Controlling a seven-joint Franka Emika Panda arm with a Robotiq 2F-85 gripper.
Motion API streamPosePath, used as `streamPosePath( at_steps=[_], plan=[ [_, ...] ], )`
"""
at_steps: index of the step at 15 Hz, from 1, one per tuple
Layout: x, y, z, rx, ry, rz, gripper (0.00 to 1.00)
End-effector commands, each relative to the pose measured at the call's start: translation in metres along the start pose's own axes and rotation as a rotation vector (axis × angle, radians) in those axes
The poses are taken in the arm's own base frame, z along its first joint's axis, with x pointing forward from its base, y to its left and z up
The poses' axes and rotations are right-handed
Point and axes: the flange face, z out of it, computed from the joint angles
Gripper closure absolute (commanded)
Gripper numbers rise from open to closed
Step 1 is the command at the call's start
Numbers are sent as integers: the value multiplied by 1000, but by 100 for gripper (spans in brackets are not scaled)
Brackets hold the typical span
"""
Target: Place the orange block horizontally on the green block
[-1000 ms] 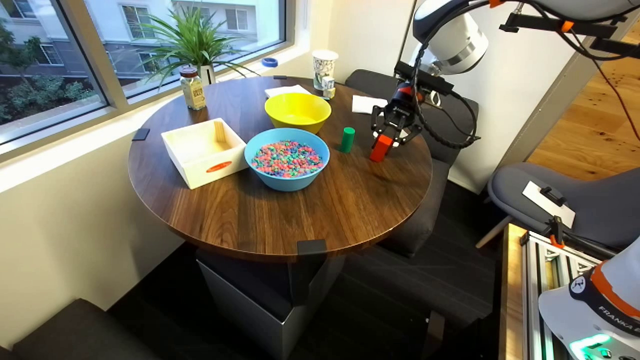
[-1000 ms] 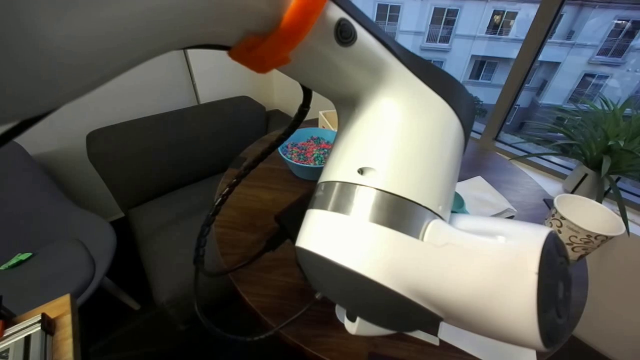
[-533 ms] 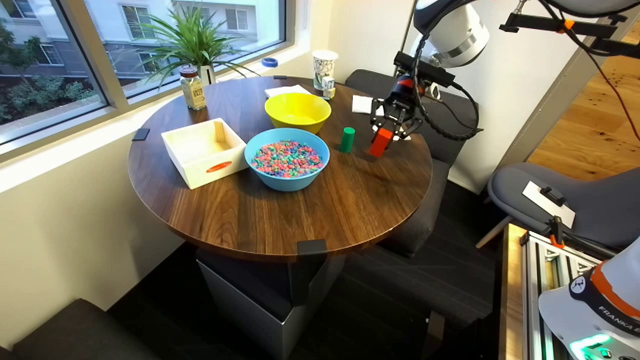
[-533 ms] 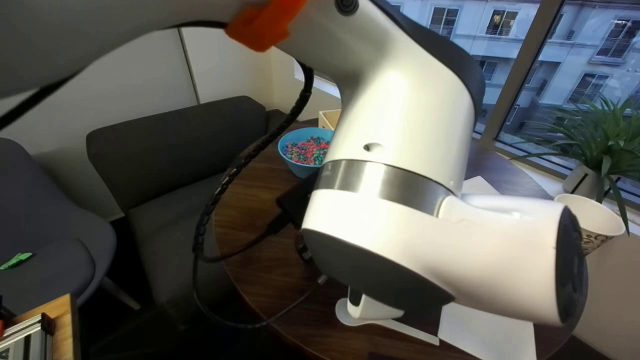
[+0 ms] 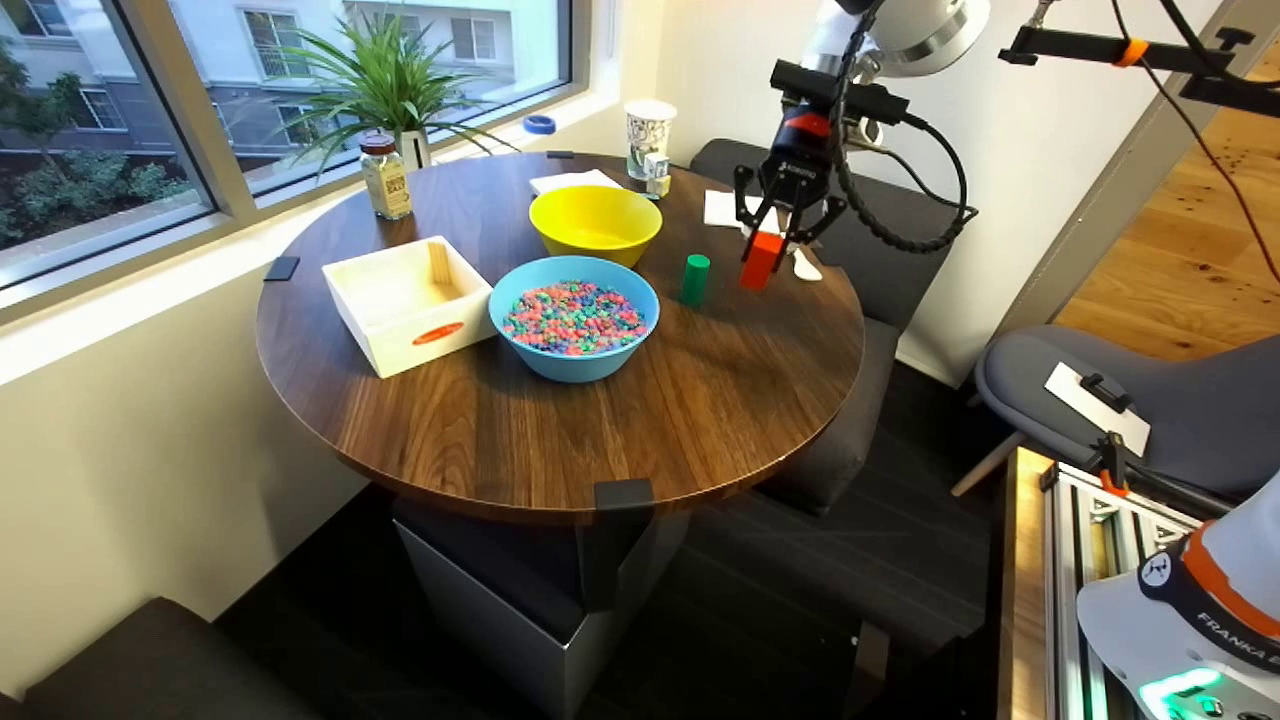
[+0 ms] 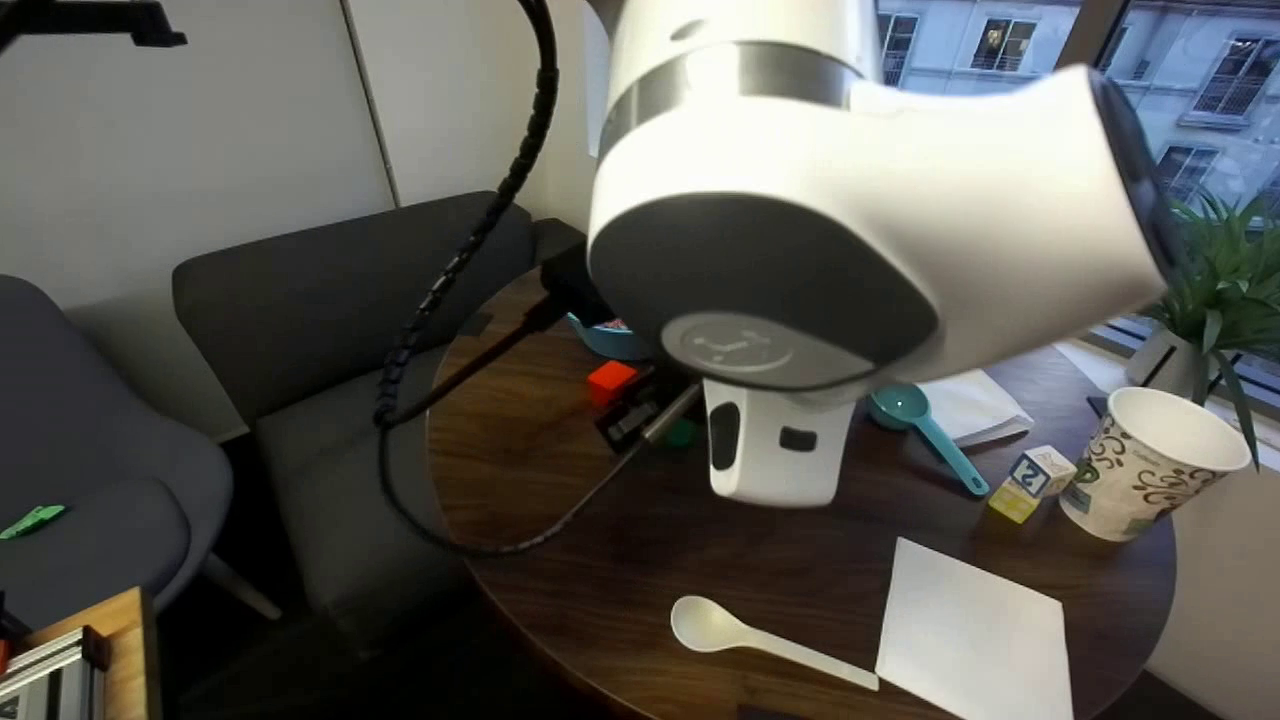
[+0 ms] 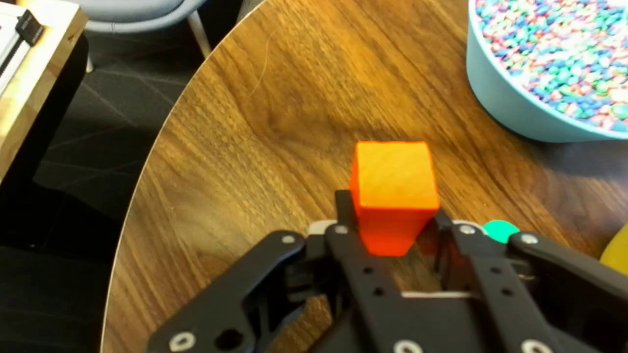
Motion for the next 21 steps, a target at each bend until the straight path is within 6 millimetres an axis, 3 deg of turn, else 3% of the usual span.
streamPosePath(
  at_steps=[1, 9, 21],
  plan=[
    [-31, -16, 7, -86, 176, -4, 92],
    [-77, -41, 33, -196, 616, -110, 92],
    [-123, -45, 50, -174, 1078, -229, 92]
  ],
)
